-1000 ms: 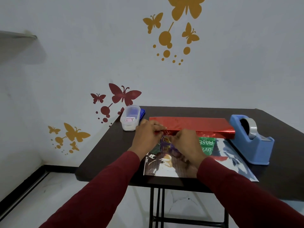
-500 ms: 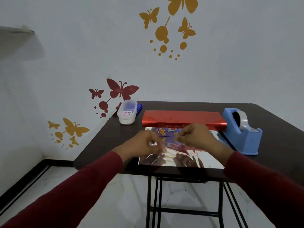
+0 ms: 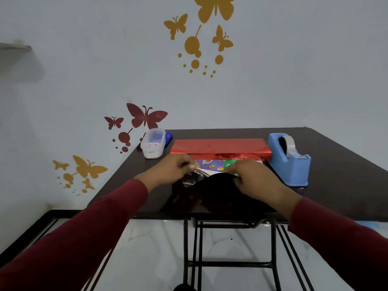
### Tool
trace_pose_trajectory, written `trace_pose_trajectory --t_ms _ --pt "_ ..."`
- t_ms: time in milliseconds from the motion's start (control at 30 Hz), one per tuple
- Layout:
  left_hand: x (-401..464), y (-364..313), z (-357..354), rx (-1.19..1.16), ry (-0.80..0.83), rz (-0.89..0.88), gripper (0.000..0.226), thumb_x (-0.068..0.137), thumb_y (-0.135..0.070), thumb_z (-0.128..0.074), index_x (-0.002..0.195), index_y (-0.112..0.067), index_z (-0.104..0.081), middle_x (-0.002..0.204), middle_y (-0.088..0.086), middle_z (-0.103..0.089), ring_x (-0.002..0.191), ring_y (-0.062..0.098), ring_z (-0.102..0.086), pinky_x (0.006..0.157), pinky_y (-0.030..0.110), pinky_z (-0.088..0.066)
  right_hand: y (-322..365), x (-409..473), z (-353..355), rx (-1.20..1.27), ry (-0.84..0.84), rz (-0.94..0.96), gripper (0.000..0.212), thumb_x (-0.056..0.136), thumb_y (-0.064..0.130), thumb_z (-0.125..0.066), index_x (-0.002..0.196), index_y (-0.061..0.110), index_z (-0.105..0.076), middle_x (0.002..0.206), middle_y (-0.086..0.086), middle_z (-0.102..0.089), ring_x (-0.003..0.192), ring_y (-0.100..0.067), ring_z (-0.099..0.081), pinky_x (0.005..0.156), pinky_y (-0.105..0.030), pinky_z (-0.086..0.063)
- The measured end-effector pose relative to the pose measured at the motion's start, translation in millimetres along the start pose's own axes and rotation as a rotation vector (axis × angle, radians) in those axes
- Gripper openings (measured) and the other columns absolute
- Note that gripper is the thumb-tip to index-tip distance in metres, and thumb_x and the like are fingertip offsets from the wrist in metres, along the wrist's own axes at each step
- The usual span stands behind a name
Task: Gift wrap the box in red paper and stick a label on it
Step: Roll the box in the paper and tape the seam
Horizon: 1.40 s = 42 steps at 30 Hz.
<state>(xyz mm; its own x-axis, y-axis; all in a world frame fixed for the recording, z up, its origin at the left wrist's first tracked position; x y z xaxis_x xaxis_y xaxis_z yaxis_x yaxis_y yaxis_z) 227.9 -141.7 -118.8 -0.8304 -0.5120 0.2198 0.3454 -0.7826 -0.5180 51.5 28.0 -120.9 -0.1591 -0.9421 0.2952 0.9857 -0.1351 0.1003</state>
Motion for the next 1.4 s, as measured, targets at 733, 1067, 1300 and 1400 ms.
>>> trace_pose_trajectory --t_ms 733,1067,1300,1400 --pt "50 -3 43 0.221 -0.292 0.07 0.024 0.098 -0.015 -0.055 0.114 -0.023 -0.071 0.09 -0.004 -0.07 0.07 0.012 -0.061 0.067 0.029 -0.052 -68 54 53 0.235 -0.049 -0.163 0.022 0.084 0.023 -0.083 0.106 0.025 -0.078 0.094 0.009 -0.074 0.089 -0.004 -0.065 0.073 -0.009 -0.041" --pt "77 3 36 0.197 -0.088 -0.007 0.077 0.074 -0.072 -0.076 0.14 -0.039 -0.053 0.135 -0.02 -0.059 0.12 0.001 -0.054 0.103 0.03 -0.044 -98 89 52 0.242 -0.016 -0.305 0.027 0.092 0.033 -0.076 0.109 0.013 -0.076 0.087 -0.002 -0.066 0.094 -0.024 -0.064 0.076 -0.026 -0.04" --pt "118 18 40 0.213 -0.095 0.102 0.019 0.094 -0.032 -0.073 0.11 -0.023 -0.077 0.106 -0.004 -0.074 0.107 0.017 -0.066 0.088 0.026 -0.046 -105 105 36 0.067 0.102 -0.437 0.024 0.092 0.021 -0.065 0.115 0.017 -0.074 0.115 -0.006 -0.072 0.106 -0.024 -0.065 0.088 -0.028 -0.049" --pt "131 22 39 0.229 -0.055 0.138 0.019 0.095 -0.034 -0.071 0.106 -0.021 -0.078 0.104 -0.002 -0.074 0.104 0.016 -0.064 0.086 0.025 -0.043 -96 112 39 -0.101 0.039 -0.457 0.039 0.086 0.012 -0.058 0.123 0.021 -0.066 0.127 -0.005 -0.062 0.117 -0.029 -0.061 0.097 -0.042 -0.049"
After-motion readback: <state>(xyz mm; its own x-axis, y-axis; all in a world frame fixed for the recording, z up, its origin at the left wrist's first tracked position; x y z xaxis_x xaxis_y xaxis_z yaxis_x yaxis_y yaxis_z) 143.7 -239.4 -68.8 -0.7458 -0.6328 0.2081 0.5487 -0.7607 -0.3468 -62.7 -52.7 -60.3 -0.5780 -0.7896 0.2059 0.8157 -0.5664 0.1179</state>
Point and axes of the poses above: each hand's wrist, its own x-axis towards the middle knuckle, its own z-axis out of the back of the hand, y = z × x, the point moved 4 cm from there along x, towards the middle knuckle
